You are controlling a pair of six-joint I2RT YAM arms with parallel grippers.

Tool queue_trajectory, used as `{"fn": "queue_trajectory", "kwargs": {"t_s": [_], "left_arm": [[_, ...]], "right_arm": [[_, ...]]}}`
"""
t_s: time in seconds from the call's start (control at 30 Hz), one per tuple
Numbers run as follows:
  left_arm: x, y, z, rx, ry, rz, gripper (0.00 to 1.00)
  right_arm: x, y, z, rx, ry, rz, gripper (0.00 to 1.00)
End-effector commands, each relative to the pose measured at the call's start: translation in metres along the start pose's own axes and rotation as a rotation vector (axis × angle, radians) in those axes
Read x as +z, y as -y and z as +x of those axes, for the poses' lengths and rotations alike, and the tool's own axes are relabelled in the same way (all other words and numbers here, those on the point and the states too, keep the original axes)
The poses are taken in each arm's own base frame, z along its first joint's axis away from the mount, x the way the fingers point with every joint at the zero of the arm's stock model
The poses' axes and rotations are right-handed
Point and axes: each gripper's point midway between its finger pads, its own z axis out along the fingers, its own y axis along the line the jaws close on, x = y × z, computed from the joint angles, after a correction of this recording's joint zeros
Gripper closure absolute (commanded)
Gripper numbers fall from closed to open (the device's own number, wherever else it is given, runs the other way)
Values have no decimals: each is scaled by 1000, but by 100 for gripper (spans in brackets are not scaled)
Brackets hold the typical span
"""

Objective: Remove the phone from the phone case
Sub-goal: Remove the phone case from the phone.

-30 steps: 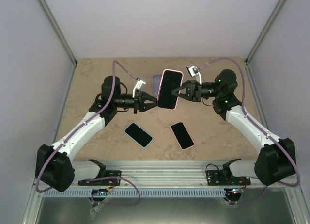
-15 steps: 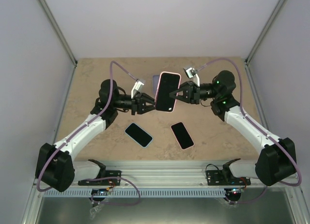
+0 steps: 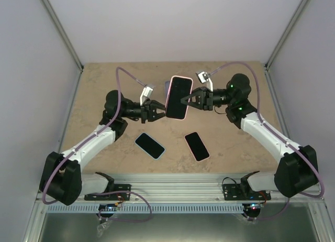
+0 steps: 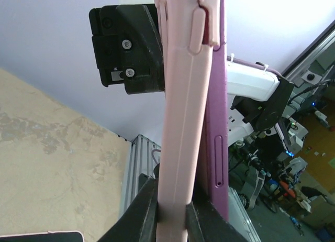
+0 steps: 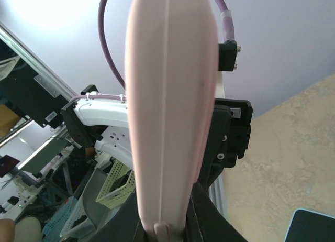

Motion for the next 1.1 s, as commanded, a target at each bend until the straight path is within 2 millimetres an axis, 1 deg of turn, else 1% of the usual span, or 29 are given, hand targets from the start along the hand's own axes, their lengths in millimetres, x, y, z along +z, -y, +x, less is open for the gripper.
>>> {"fn": "queue_trajectory", "kwargs": {"t_s": [0.0,0.1,0.13,0.17,0.2,0.23,0.27,0.37,0.5,0.6,0.7,0.8,0.87,0.9,0.97,1.07], "left_arm": [[1,11,-23,18,105,5,100],[1,11,-22,2,106,2,100],[1,11,-22,-3,107,-1,100],[0,8,-22,-17,113,-14,100],[0,6,-23,-22,114,-24,100],[0,-2,-23,-55,114,-55,100],[0,-8,-23,-69,113,-80,100],[-3,-25,-25,-112,126,-157,100],[-13,-44,-31,-197,165,-216,100],[-18,-50,-33,-231,183,-232,100],[-19,-53,-34,-246,189,-250,100],[-22,-61,-34,-290,207,-291,100],[-24,-68,-34,-333,220,-332,100],[-25,-71,-35,-344,227,-346,100],[-27,-74,-35,-370,241,-363,100],[-30,-81,-34,-420,258,-397,100]], "right_arm": [[13,-10,20,-20,-102,-82,100],[6,9,14,7,-69,-15,97],[4,16,12,14,-56,13,94],[1,24,10,12,-45,44,88],[-2,31,7,20,-34,75,80],[-6,37,4,20,-23,104,73],[-10,44,1,20,-11,141,68],[-20,53,-8,-4,15,205,55],[-29,57,-18,-85,26,308,43],[-37,60,-26,-162,29,405,33],[-43,59,-37,-254,30,488,26],[-49,61,-49,-348,18,587,23],[-51,63,-55,-406,2,652,20],[-50,64,-58,-437,-9,687,15],[-47,67,-60,-510,-46,750,3],[-38,69,-60,-599,-107,809,2]]}}
